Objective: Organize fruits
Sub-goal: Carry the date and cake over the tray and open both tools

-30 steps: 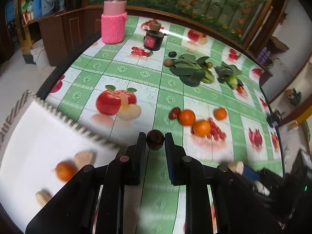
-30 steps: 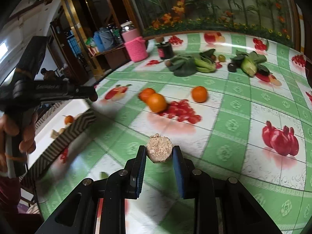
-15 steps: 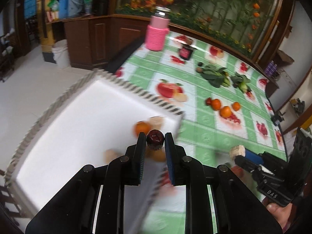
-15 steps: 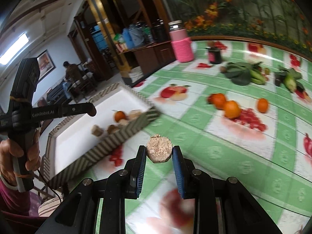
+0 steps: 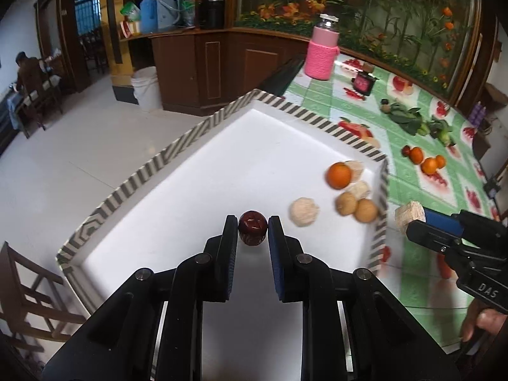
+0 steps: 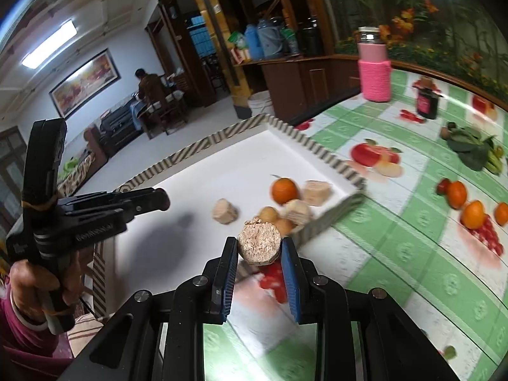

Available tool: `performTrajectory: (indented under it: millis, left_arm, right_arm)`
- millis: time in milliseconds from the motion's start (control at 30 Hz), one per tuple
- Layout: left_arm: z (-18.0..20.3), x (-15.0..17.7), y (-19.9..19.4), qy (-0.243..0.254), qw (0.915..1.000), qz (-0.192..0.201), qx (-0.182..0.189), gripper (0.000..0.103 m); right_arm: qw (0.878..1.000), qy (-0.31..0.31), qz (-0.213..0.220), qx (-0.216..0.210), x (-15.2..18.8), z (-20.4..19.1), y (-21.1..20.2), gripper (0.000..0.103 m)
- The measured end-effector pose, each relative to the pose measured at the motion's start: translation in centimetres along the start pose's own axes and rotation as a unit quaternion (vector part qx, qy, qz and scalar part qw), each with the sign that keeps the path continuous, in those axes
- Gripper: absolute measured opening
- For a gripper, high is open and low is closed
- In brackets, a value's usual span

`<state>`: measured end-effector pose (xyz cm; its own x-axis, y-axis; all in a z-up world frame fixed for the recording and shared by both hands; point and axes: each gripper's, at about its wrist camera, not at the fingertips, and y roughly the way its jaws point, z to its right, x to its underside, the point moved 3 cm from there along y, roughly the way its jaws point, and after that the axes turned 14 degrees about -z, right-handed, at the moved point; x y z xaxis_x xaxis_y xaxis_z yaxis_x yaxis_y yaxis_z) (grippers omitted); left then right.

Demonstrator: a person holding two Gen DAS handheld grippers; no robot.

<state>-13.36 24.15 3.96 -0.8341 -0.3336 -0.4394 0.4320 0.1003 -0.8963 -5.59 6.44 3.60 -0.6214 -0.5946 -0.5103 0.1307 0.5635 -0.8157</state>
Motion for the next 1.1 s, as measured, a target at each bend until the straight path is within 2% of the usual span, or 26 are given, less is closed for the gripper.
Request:
performTrajectory:
  millis: [100, 533, 733, 1100]
  left_arm:
    - [-0.5, 0.2, 0.5, 0.001, 0.9999, 0.007, -0.015, 0.019]
    - [-1.3, 0.2, 1.6, -0.003, 0.9996, 0.007, -0.028, 0.019]
    - [-1.3, 0.2, 1.6, 0.005, 0.9992, 0.008, -0.038, 0.019]
    - [-1.0, 0.6, 2.6, 0.023, 0.9989, -0.025, -0.034, 0.019]
  right_arm:
    - [1.000, -0.008, -0.007, -0.005, -0.5, -1.1, 0.9, 0.027]
    - [0.999, -0.033, -0.035, -0.007, -1.9, -3.6, 3.4, 0.027]
    - [0.997, -0.052, -0.056, 0.007, -2.4, -4.1, 4.4, 0.027]
    - [0.990, -0.092, -0.097, 0.051, -3.4, -4.7, 6.3, 0.027]
